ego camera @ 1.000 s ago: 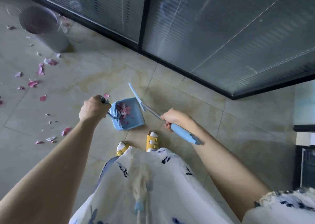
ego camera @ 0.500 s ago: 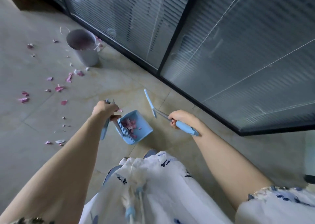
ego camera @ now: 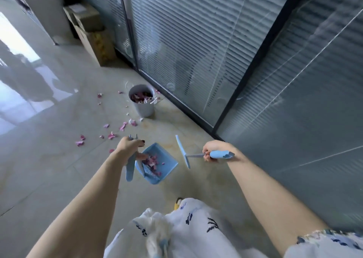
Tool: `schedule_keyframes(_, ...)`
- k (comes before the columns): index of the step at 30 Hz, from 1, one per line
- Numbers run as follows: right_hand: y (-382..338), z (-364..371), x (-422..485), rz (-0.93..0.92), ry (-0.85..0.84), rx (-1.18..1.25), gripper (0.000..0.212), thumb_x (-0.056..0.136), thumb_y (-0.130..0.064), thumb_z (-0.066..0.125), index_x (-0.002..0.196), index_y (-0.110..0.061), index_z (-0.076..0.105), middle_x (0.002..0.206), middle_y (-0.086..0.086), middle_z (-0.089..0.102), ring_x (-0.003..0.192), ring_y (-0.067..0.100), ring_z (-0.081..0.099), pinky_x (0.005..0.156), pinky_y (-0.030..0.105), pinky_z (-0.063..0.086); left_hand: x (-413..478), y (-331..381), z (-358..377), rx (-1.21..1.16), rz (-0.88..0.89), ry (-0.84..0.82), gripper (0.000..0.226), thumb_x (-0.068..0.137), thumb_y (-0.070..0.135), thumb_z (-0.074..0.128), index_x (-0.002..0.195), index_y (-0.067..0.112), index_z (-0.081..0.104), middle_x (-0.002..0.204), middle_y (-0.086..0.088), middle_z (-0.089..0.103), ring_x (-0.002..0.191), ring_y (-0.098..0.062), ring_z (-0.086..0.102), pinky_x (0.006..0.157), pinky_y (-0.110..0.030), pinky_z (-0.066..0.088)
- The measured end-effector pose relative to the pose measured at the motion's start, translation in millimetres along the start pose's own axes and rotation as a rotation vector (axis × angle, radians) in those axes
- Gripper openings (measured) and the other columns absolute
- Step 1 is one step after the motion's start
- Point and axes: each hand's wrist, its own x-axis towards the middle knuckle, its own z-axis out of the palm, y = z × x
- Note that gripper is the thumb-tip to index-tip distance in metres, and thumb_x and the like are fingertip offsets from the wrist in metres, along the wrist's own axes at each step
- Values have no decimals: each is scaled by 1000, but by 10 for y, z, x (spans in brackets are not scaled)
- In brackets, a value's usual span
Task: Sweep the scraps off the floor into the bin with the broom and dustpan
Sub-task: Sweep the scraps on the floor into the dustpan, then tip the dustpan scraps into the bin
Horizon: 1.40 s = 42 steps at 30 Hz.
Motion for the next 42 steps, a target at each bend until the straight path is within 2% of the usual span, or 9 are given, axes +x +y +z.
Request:
schedule_keyframes(4, -370, -135, 100, -47, -20, -33, 37, 96, -6, 26, 60, -10, 34, 41, 7, 42, 18, 13, 39, 26, 9, 33, 118, 196, -17, -10, 68, 241, 21, 84, 4, 56, 67, 9, 46, 68, -13, 51, 38, -22, 59, 74, -44, 56)
schedule_keyframes(7, -523, -165, 172, -75, 1, -46, 28, 91, -5, 30, 63, -11, 35, 54, 8, 44, 21, 12, 43, 29, 10, 37, 175, 306, -30, 54, 102, 428, 17, 83, 10, 53, 66, 7, 48, 72, -19, 56, 58, -28, 57, 70, -40, 53)
schedule_keyframes(10, -693, -171, 209, -87, 16, -39, 26, 90, -4, 31, 65, -10, 36, 61, 7, 42, 21, 12, 43, 29, 11, 38, 248, 488, -80, 71, 110, 524, 19, 85, 16, 52, 85, -3, 58, 88, -26, 65, 82, -37, 63, 78, -44, 53)
schedule_keyframes(13, -924, -161, 254, -89, 21, -83, 26, 90, -5, 30, 65, -11, 36, 56, 6, 43, 21, 12, 43, 29, 11, 38, 347, 747, -103, 117, 113, 566, 31, 88, 16, 50, 104, -8, 58, 102, -26, 64, 88, -39, 60, 71, -40, 47)
schedule_keyframes(19, -1267, -104, 292, -73, 42, -80, 34, 89, -5, 31, 56, -10, 37, 55, 2, 40, 22, 11, 41, 31, 13, 38, 579, 1179, -110, 196, 222, 572, 28, 91, 15, 47, 113, -1, 48, 113, -24, 59, 101, -41, 59, 91, -50, 50)
schedule_keyframes(23, -1409, -106, 299, -71, 69, -95, 32, 88, -6, 33, 57, -10, 39, 50, 2, 44, 23, 10, 42, 41, 15, 38, 702, 1348, -116, 335, 340, 594, 25, 90, 11, 47, 112, -2, 46, 110, -27, 61, 98, -43, 59, 86, -48, 50)
schedule_keyframes(27, -1553, -148, 287, -93, 53, -63, 31, 92, -5, 32, 63, -6, 44, 57, 4, 44, 25, 10, 41, 29, 12, 35, 834, 1433, -205, 529, 450, 565, 15, 90, 6, 45, 104, 0, 45, 104, -30, 62, 91, -46, 59, 75, -46, 47)
schedule_keyframes(31, -1636, -107, 292, -90, 63, -38, 34, 93, -3, 34, 61, -6, 43, 46, 3, 43, 34, 11, 40, 29, 12, 34, 1050, 1465, -345, 727, 521, 520, 12, 91, 10, 47, 102, 5, 45, 102, -26, 65, 86, -44, 62, 71, -45, 50)
schedule_keyframes(42, -1764, -154, 257, -75, 66, 12, 30, 94, -1, 36, 66, -5, 44, 53, 4, 40, 41, 11, 37, 28, 11, 33, 1316, 1461, -347, 1048, 654, 352, 15, 92, 5, 43, 107, 6, 45, 106, -21, 65, 80, -43, 65, 61, -38, 48)
